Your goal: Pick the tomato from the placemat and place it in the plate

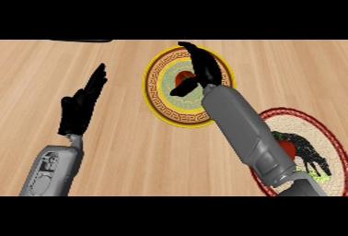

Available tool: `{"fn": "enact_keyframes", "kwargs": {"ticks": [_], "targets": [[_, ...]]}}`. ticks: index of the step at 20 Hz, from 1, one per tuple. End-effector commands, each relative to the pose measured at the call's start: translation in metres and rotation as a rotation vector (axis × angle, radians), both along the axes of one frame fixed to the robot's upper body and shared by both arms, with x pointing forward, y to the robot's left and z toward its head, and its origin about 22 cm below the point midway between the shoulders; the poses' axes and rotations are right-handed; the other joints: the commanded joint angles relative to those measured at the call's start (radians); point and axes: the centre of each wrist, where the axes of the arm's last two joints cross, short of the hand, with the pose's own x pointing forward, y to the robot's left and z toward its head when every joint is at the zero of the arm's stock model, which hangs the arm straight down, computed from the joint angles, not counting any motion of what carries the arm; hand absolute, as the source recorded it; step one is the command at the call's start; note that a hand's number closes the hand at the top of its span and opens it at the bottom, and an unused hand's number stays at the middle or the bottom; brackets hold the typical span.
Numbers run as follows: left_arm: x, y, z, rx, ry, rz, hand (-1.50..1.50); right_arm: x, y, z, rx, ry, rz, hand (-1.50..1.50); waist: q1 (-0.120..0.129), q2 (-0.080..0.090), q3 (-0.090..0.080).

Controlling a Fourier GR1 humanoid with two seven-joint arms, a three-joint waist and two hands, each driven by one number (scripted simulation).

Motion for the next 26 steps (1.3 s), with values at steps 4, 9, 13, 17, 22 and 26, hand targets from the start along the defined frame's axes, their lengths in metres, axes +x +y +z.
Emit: {"fn": "enact_keyframes", "kwargs": {"ticks": [4,9,13,17,22,26], "targets": [[-0.003,0.032,-0.006,0.017,0.02,0.039,0.0,0.003,-0.015,0.008,0.315,-0.107,-0.133,-1.5,-0.045,-0.011,0.0],[-0.012,0.029,-0.009,-0.005,0.004,0.073,0.0,0.004,-0.066,-0.001,0.386,-0.141,-0.262,-1.5,-0.065,-0.018,-0.001],[-0.022,0.026,-0.019,-0.006,0.029,0.081,0.0,0.003,-0.142,0.011,0.43,-0.155,-0.29,-1.5,-0.075,-0.02,0.0],[-0.026,0.022,-0.013,0.011,0.031,0.062,0.0,-0.015,-0.184,0.013,0.445,-0.143,-0.279,-1.5,-0.077,-0.022,-0.001],[-0.014,0.024,0.011,0.013,0.014,0.066,0.0,-0.033,-0.226,0.0,0.404,-0.113,-0.249,-1.5,-0.069,-0.018,-0.001],[-0.007,0.025,-0.002,-0.001,0.013,0.052,0.0,-0.037,-0.249,-0.011,0.43,-0.138,-0.264,-1.5,-0.065,-0.015,-0.001]]}}
